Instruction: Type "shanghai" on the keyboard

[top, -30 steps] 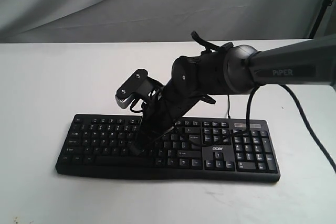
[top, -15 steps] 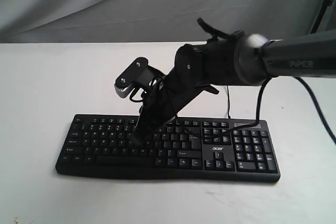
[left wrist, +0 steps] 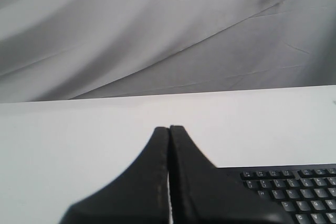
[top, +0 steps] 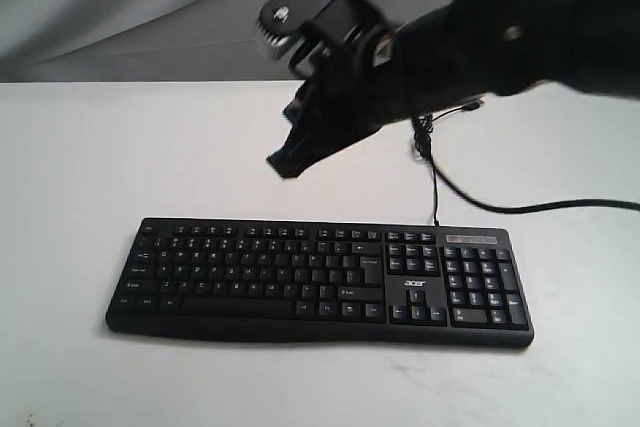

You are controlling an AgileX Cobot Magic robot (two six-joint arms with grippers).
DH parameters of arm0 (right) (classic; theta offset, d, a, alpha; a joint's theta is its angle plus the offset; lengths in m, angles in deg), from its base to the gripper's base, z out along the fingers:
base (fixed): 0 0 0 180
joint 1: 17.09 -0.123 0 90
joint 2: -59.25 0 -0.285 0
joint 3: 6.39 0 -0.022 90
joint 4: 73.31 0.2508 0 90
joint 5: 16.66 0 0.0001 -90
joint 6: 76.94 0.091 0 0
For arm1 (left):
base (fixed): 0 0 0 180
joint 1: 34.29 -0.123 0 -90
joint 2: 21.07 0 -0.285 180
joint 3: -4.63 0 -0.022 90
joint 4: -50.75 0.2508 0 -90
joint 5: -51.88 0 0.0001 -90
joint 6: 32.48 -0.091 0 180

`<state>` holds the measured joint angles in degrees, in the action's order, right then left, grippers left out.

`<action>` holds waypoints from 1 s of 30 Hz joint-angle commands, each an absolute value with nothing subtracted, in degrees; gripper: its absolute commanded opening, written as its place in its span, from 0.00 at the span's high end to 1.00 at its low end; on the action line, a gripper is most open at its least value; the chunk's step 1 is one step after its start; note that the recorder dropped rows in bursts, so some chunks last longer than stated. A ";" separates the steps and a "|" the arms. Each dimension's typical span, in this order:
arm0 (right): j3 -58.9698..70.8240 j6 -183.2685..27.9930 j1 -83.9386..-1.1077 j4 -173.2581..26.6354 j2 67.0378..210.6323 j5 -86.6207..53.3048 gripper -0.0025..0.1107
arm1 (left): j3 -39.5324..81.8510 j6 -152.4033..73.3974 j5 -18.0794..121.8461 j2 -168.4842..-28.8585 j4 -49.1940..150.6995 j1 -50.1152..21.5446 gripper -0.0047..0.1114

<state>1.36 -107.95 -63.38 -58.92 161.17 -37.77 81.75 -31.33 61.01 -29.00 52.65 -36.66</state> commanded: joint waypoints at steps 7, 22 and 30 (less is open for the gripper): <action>4.37 -102.99 -62.05 -59.89 146.24 -34.93 0.98 | 81.85 -31.18 60.68 -28.86 52.55 -36.29 0.96; 12.06 -82.91 -44.94 -61.85 130.12 -28.76 0.98 | 81.85 -31.18 60.67 -28.86 52.65 -36.29 0.96; 40.48 -82.82 -18.36 -61.85 100.72 -16.11 0.98 | 81.85 -31.18 60.67 -28.86 52.65 -36.29 0.96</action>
